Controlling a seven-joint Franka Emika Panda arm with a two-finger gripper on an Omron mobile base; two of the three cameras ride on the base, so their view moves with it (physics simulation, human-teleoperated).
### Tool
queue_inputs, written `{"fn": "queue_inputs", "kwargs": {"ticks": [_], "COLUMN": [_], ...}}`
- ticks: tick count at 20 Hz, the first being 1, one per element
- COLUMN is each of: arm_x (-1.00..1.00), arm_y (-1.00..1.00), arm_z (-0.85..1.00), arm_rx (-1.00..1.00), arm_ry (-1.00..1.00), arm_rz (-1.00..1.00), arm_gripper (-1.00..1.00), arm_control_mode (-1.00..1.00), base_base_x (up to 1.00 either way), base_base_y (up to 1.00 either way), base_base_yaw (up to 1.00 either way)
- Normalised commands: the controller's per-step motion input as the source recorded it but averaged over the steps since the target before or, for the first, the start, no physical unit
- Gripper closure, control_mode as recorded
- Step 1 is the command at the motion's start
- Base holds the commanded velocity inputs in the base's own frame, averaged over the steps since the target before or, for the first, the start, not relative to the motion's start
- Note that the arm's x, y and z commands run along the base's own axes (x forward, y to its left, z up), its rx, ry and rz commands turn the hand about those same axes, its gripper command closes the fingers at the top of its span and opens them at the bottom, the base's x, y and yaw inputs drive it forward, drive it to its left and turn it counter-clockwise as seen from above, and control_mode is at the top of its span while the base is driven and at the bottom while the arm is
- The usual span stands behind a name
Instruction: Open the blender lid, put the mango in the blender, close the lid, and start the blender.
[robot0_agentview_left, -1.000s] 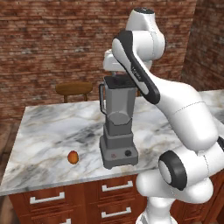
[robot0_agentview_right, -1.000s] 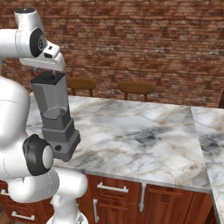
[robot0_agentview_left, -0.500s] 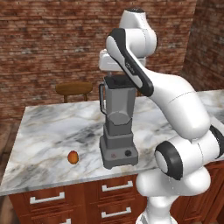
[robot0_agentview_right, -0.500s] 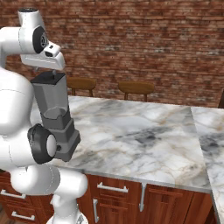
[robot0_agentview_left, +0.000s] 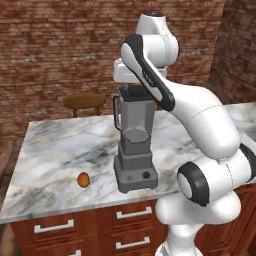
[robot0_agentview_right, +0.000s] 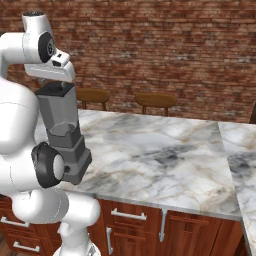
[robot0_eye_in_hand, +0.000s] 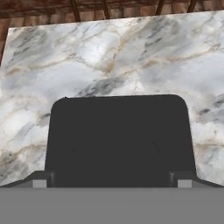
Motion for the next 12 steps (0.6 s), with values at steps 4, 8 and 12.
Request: {"fn": "queue_inputs", "kwargs": {"ticks": [4, 8, 12], "arm_x": [0.0, 0.02, 0.0], "arm_y": [0.0, 0.0, 0.01], "arm_z": [-0.17, -0.2, -0.26], "arm_rx": [0.0, 0.0, 0.0], "arm_ry": [0.0, 0.0, 0.0], "arm_rz": [0.0, 0.0, 0.0], "arm_gripper": [-1.0, -1.0, -1.0], "arm_control_mode": [-1.0, -1.0, -1.0], "base_base_x": [0.0, 0.0, 0.0], "base_base_y": [0.0, 0.0, 0.0], "base_base_yaw": [0.0, 0.0, 0.0]}}
